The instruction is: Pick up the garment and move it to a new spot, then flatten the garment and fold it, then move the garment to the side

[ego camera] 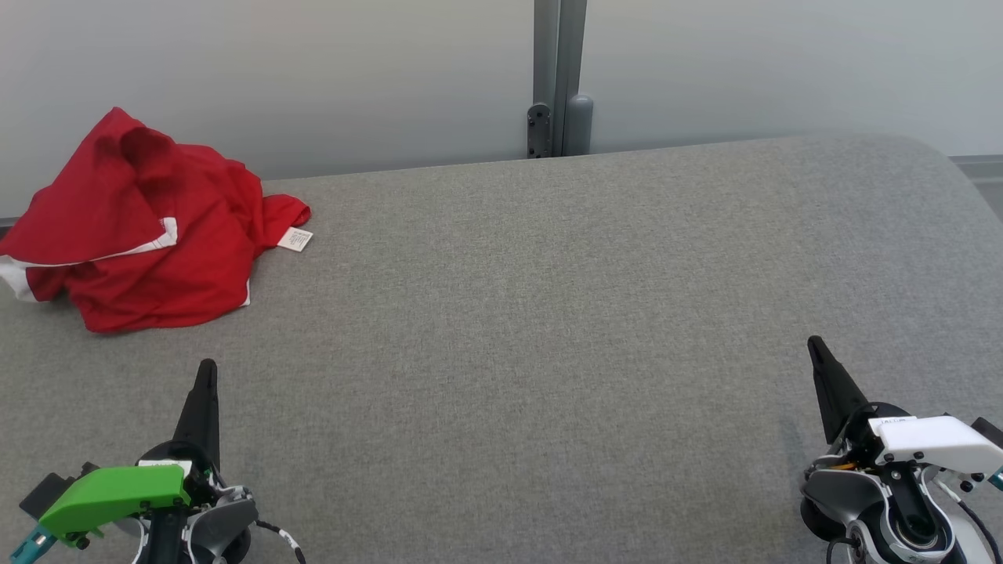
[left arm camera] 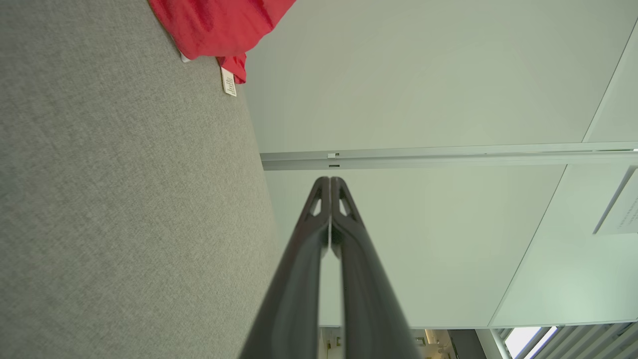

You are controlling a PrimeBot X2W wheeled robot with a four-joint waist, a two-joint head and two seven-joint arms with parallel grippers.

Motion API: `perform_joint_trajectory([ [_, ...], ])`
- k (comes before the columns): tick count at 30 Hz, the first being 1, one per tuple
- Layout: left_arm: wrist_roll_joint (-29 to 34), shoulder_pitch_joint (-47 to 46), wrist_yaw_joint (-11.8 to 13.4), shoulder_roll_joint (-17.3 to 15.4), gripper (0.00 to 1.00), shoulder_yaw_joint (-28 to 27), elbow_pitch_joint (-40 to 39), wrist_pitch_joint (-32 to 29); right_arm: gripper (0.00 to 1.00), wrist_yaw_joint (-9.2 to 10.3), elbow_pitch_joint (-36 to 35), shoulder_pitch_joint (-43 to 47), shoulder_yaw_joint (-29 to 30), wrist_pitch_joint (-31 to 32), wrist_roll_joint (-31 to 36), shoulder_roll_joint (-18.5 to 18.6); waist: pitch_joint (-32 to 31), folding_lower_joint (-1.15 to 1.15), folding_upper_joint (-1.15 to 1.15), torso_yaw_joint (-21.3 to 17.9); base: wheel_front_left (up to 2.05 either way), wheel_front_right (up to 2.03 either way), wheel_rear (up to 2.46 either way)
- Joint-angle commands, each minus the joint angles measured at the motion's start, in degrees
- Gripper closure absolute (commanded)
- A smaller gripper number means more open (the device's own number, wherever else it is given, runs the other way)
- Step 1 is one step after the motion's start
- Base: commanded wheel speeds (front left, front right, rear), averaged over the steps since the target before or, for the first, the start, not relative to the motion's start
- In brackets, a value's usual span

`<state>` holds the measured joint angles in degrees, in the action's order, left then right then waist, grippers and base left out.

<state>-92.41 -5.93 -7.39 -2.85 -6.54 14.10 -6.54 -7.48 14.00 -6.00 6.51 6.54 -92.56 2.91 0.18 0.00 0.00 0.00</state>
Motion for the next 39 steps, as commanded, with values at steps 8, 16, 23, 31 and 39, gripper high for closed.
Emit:
perform_joint_trajectory([
  [8,0.0,-0.6,-0.3,0.0,1.00,-0.1,-0.1,-0.2,1.00,-0.02,0.1,-0.4,0.1,0.2,0.3,0.0,0.0,0.00,0.00,0.0,0.00,0.00,0.00],
  [16,0.0,-0.6,-0.3,0.0,1.00,-0.1,-0.1,-0.2,1.00,-0.03,0.1,-0.4,0.1,0.2,0.3,0.0,0.0,0.00,0.00,0.0,0.00,0.00,0.00],
  [23,0.0,-0.6,-0.3,0.0,1.00,-0.1,-0.1,-0.2,1.00,-0.02,0.1,-0.4,0.2,0.2,0.3,0.0,0.0,0.00,0.00,0.0,0.00,0.00,0.00],
  [31,0.0,-0.6,-0.3,0.0,1.00,-0.1,-0.1,-0.2,1.00,-0.02,0.1,-0.4,0.2,0.2,0.3,0.0,0.0,0.00,0.00,0.0,0.00,0.00,0.00],
  [39,0.0,-0.6,-0.3,0.0,1.00,-0.1,-0.1,-0.2,1.00,-0.03,0.1,-0.4,0.2,0.2,0.3,0.0,0.0,0.00,0.00,0.0,0.00,0.00,0.00],
])
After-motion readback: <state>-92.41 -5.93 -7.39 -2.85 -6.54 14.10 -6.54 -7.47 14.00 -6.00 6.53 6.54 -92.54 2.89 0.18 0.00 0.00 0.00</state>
